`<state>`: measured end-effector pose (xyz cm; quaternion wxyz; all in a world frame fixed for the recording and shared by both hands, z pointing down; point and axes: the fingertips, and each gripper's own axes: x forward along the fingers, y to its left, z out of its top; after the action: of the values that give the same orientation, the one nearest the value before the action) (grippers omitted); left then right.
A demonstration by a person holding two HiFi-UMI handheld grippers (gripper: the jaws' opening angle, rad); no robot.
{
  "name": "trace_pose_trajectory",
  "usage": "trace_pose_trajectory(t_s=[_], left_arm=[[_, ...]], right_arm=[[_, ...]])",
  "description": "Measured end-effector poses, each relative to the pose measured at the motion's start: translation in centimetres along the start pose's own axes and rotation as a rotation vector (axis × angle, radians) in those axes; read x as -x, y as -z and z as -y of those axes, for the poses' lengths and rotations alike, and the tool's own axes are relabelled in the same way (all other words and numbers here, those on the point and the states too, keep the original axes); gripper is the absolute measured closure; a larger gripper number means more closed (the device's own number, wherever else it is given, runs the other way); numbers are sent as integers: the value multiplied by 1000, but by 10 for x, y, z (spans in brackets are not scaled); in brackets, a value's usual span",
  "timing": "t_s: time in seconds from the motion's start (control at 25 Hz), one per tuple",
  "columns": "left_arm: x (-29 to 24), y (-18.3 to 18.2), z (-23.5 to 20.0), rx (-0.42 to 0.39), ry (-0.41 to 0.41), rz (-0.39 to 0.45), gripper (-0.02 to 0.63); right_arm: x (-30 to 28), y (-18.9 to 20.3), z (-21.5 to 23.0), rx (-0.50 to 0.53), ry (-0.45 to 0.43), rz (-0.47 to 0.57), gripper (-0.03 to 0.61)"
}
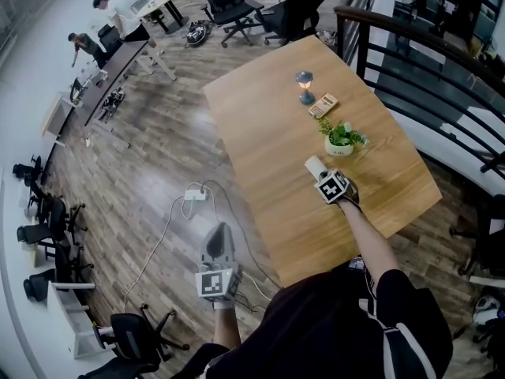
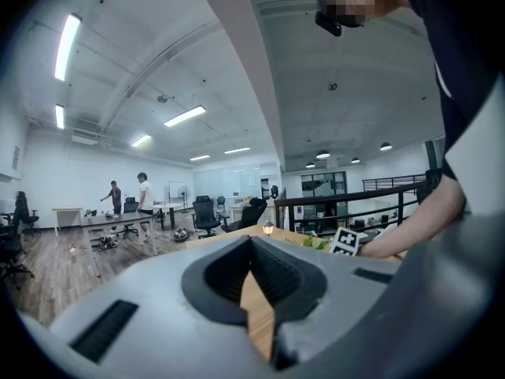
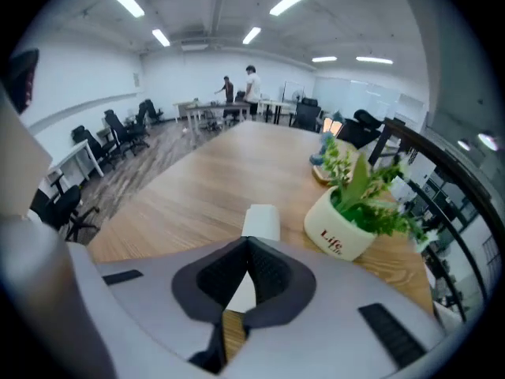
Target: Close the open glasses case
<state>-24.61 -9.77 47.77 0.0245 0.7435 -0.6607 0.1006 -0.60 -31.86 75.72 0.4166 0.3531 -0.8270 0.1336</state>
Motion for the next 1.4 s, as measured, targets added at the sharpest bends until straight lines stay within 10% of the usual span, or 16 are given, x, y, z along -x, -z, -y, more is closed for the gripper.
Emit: trace_pose_trajectory(t_s=[0.28,0.48,0.8,1.4], left_arm=[[-13,-17,-22,-25,-42,43,614],[-22,-30,-25,-28,-62,78,614],[-35,-35,-4,-62,-10,96,615],[-29,-39,-7,-77,-19,105,614]], right_arm=[[199,-60,8,-52,26,649,565],[314,-53,19,-68,195,871,565],[370,-37,29,-140,354,908,565],[360,-38,17,-163,314,848,566]])
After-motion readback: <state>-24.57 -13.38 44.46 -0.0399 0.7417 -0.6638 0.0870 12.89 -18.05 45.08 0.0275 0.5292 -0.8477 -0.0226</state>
